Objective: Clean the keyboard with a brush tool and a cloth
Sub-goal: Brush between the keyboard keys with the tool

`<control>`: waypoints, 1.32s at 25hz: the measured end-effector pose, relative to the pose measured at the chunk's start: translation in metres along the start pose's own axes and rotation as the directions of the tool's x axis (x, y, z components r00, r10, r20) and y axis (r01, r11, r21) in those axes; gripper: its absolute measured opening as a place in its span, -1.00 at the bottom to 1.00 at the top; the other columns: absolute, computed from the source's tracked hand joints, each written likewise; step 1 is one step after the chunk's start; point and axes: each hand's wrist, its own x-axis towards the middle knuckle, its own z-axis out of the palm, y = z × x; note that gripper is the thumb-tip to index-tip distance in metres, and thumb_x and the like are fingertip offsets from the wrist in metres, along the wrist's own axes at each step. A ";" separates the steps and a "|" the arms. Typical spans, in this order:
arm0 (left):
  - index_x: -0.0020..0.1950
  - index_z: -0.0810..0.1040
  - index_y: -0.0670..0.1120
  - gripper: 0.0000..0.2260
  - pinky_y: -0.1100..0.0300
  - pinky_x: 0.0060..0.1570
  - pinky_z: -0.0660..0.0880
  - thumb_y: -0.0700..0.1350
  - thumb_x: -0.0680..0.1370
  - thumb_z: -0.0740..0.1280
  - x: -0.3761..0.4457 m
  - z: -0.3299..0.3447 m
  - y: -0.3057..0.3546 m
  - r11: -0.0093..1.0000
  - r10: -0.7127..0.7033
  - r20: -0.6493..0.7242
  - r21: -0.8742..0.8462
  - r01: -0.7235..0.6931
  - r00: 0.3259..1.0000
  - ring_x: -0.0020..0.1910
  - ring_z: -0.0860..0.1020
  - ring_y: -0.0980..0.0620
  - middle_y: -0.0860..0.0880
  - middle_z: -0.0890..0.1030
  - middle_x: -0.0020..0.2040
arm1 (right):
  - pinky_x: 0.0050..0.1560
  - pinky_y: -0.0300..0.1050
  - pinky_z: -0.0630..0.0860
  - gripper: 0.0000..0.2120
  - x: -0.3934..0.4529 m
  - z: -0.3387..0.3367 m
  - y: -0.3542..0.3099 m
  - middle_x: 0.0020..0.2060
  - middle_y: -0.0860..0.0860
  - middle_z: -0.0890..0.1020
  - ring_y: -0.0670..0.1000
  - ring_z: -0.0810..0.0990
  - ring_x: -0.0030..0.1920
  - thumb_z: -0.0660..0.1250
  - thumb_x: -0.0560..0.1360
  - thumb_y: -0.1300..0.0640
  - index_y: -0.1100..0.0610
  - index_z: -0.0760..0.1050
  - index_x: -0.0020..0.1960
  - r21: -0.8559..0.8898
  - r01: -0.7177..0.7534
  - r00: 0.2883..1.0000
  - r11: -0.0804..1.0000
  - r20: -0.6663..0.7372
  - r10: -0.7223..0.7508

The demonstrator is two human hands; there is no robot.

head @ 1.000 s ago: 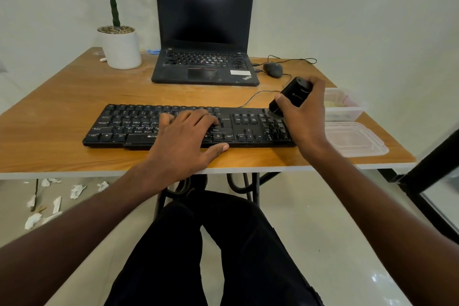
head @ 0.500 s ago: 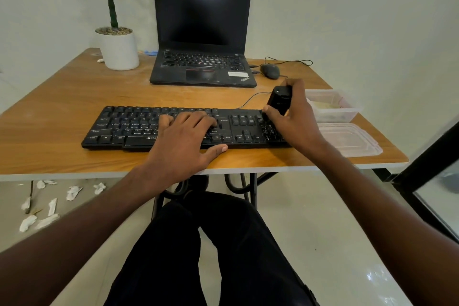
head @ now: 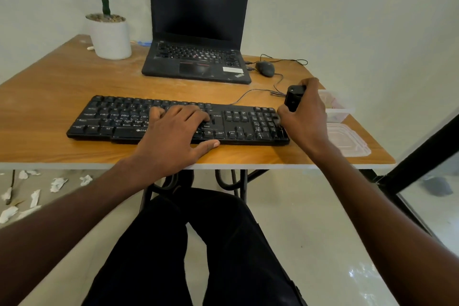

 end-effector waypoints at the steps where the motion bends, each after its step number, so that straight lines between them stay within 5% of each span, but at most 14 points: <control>1: 0.40 0.46 0.13 -0.38 -0.11 0.30 0.19 0.49 0.55 0.03 0.000 0.001 0.000 1.000 -0.001 0.000 0.001 0.001 1.000 0.40 0.45 0.00 0.08 0.50 0.43 | 0.01 0.00 0.60 -0.52 -0.001 0.001 0.000 0.08 -0.02 0.55 -0.01 0.58 0.03 0.42 0.54 0.16 0.07 0.25 0.34 0.013 0.000 1.000 1.000 -0.020 0.000; 4: 0.40 0.46 0.13 -0.36 -0.11 0.29 0.20 0.50 0.53 0.01 -0.001 0.002 0.000 1.000 -0.003 -0.016 -0.005 0.003 1.000 0.40 0.46 0.00 0.08 0.51 0.43 | 0.05 0.03 0.62 -0.51 -0.001 0.009 -0.011 0.05 -0.06 0.56 -0.02 0.60 0.04 0.43 0.56 0.11 0.04 0.24 0.36 0.041 0.017 0.997 0.999 0.080 -0.021; 7: 0.39 0.47 0.14 -0.37 -0.09 0.26 0.20 0.49 0.53 0.03 0.000 0.000 0.000 1.000 0.000 -0.018 -0.016 0.000 1.000 0.39 0.46 0.01 0.09 0.51 0.41 | 0.02 -0.06 0.64 -0.49 0.001 0.016 -0.021 0.02 -0.13 0.55 -0.08 0.63 0.02 0.44 0.58 0.07 0.03 0.23 0.39 0.274 -0.079 0.978 0.958 0.206 0.021; 11: 0.38 0.48 0.12 -0.37 -0.07 0.22 0.20 0.49 0.54 0.03 -0.001 0.000 0.001 1.000 0.006 -0.020 -0.012 -0.007 1.000 0.37 0.48 0.00 0.09 0.53 0.39 | 0.05 0.05 0.65 -0.51 0.004 0.009 -0.008 0.06 -0.05 0.54 -0.01 0.61 0.05 0.43 0.57 0.13 0.05 0.23 0.38 0.029 0.061 0.993 0.998 0.100 -0.064; 13: 0.38 0.47 0.13 -0.39 -0.06 0.20 0.18 0.49 0.55 0.04 -0.001 0.000 0.001 1.000 0.010 -0.019 -0.009 -0.010 1.000 0.37 0.47 0.01 0.09 0.52 0.39 | 0.01 -0.07 0.62 -0.52 0.007 0.003 -0.003 0.09 -0.03 0.54 0.01 0.60 0.08 0.44 0.58 0.12 0.07 0.24 0.36 0.066 0.069 0.996 0.995 0.052 -0.072; 19: 0.39 0.46 0.14 -0.45 -0.03 0.21 0.14 0.45 0.56 0.14 -0.001 -0.001 0.002 1.000 0.001 -0.019 -0.014 -0.001 1.000 0.40 0.45 0.02 0.11 0.51 0.42 | -0.18 -0.18 0.54 -0.54 0.017 -0.016 -0.005 -0.05 -0.10 0.52 -0.09 0.56 -0.06 0.47 0.52 0.11 0.02 0.28 0.27 0.058 -0.045 0.953 0.997 0.302 0.025; 24: 0.39 0.48 0.13 -0.44 -0.01 0.19 0.13 0.45 0.56 0.15 0.000 -0.001 0.002 1.000 0.006 -0.024 -0.019 -0.007 1.000 0.40 0.45 0.01 0.10 0.52 0.41 | -0.17 -0.27 0.51 -0.52 0.020 -0.019 -0.001 -0.07 -0.16 0.50 -0.15 0.56 -0.08 0.48 0.55 0.11 0.06 0.29 0.33 0.076 -0.012 0.968 0.997 0.251 -0.008; 30: 0.40 0.47 0.13 -0.37 0.00 0.18 0.13 0.51 0.56 0.05 0.000 0.000 0.001 1.000 -0.005 -0.017 0.005 0.005 1.000 0.41 0.45 0.01 0.09 0.51 0.43 | -0.13 -0.10 0.60 -0.54 0.022 -0.025 0.003 -0.07 -0.14 0.51 -0.10 0.56 -0.07 0.49 0.50 0.10 0.04 0.32 0.27 0.047 -0.020 0.968 0.999 0.252 0.008; 33: 0.42 0.47 0.13 -0.37 -0.05 0.22 0.17 0.50 0.56 0.06 0.001 -0.001 0.002 1.000 -0.015 -0.008 0.007 0.015 1.000 0.42 0.44 0.00 0.08 0.50 0.44 | -0.17 0.01 0.68 -0.56 0.023 -0.027 0.003 -0.02 -0.05 0.53 0.04 0.63 -0.01 0.49 0.49 0.12 0.03 0.34 0.24 0.096 -0.053 0.932 0.994 0.362 0.015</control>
